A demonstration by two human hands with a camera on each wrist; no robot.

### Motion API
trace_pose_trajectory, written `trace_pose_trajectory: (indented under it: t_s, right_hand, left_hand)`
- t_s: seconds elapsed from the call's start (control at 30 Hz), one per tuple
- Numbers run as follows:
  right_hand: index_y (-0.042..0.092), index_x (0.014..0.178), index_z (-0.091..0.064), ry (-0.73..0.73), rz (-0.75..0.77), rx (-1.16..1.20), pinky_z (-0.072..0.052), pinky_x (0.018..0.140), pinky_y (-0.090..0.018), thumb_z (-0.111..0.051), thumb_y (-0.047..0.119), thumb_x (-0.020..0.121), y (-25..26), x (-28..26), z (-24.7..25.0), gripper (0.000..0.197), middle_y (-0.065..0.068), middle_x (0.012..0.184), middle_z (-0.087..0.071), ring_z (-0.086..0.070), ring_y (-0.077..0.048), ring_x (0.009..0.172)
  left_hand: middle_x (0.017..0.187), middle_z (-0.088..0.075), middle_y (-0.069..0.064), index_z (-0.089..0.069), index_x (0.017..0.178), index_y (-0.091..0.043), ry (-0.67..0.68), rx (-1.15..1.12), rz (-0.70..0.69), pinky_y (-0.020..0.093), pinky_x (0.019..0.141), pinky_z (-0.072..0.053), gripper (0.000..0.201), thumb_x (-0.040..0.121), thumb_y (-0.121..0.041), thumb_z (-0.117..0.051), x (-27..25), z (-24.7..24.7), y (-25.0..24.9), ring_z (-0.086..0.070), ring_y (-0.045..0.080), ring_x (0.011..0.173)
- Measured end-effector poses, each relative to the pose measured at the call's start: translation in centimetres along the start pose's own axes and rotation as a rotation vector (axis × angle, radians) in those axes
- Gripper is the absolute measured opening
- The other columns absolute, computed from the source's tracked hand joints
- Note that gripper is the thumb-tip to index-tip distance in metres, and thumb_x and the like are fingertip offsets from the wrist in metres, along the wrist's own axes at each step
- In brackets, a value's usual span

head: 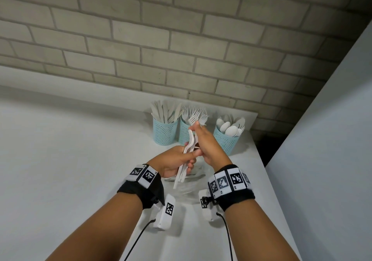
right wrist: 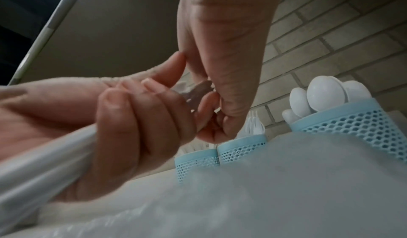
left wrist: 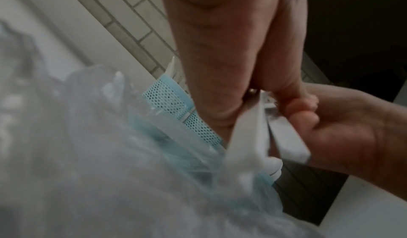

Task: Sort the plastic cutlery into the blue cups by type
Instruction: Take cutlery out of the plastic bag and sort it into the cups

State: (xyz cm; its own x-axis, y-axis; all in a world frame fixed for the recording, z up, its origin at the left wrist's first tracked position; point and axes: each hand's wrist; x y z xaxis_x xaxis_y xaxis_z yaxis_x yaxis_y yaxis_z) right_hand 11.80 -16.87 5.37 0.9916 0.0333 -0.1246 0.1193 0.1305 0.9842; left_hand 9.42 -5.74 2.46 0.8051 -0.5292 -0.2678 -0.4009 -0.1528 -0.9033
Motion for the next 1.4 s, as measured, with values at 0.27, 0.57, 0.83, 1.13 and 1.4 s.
trace_pose_trajectory:
  t_s: [0.27, 0.57, 0.83, 1.13, 1.4]
  right_hand:
    - [0.011, 0.119, -0.045, 0.171, -0.018, 0.229, -0.059, 0.063, -0.029, -0.054, 0.003, 0.091, -0.6, 0.1, 0.7, 0.030, -0.012, 0.085, -0.062, -0.070, -0.016, 0.068]
    - [0.013, 0.093, -0.052, -0.181, 0.064, 0.397, -0.056, 0.056, -0.027, -0.047, 0.018, 0.098, -0.8, 1.6, 1.3, 0.008, -0.006, 0.071, -0.061, -0.065, -0.011, 0.056]
    - [0.006, 0.108, -0.052, -0.205, 0.030, -0.171, -0.057, 0.077, -0.049, -0.047, 0.010, 0.095, 1.2, 2.6, 2.0, 0.014, -0.013, 0.100, -0.058, -0.064, -0.030, 0.086]
    - [0.006, 0.103, -0.050, -0.621, 0.575, -0.243, -0.057, 0.065, -0.041, -0.036, 0.014, 0.100, 7.0, 5.5, 3.6, 0.016, 0.001, 0.075, -0.054, -0.060, -0.025, 0.071]
    - [0.003, 0.104, -0.050, -0.382, 0.631, -0.731, -0.041, 0.067, -0.029, -0.035, 0.002, 0.092, 3.9, 9.0, 0.9, 0.019, -0.018, 0.091, -0.060, -0.054, -0.026, 0.077]
  left_hand:
    - [0.068, -0.046, 0.000, -0.053, 0.095, -0.015, -0.020, 0.088, -0.031, 0.015, 0.043, -0.042, 0.009, 0.092, -0.007, -0.055, 0.3, -0.2, 0.1, -0.047, 0.004, 0.045]
    - [0.054, -0.038, -0.009, -0.055, 0.091, -0.014, -0.145, 0.020, 0.091, 0.010, 0.041, -0.025, 0.043, 0.094, -0.052, -0.036, -0.1, 0.6, 0.3, -0.031, 0.000, 0.041]
    - [0.060, -0.040, -0.003, -0.057, 0.088, -0.010, -0.428, 0.018, -0.012, 0.013, 0.034, -0.018, 0.052, 0.096, -0.053, -0.031, 0.9, 1.2, 0.4, -0.025, 0.004, 0.039]
    - [0.070, -0.058, 0.008, -0.057, 0.084, -0.005, -0.425, 0.350, 0.114, 0.014, 0.044, -0.040, 0.022, 0.098, -0.018, -0.047, 1.1, 1.4, 0.8, -0.052, 0.010, 0.049]
    - [0.134, -0.049, 0.003, -0.053, 0.126, -0.016, -0.200, 1.177, 0.192, 0.026, 0.099, -0.038, 0.053, 0.080, -0.035, -0.071, 1.4, 1.9, 2.2, -0.048, 0.020, 0.122]
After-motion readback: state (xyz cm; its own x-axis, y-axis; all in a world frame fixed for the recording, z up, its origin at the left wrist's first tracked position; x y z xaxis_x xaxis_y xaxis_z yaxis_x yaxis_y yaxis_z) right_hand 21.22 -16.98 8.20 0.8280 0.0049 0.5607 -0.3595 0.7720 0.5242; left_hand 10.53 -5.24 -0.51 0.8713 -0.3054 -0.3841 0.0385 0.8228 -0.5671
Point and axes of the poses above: each hand's wrist, its own x-axis towards the middle knuckle, its own z-axis out of the back of the hand, y = z × x
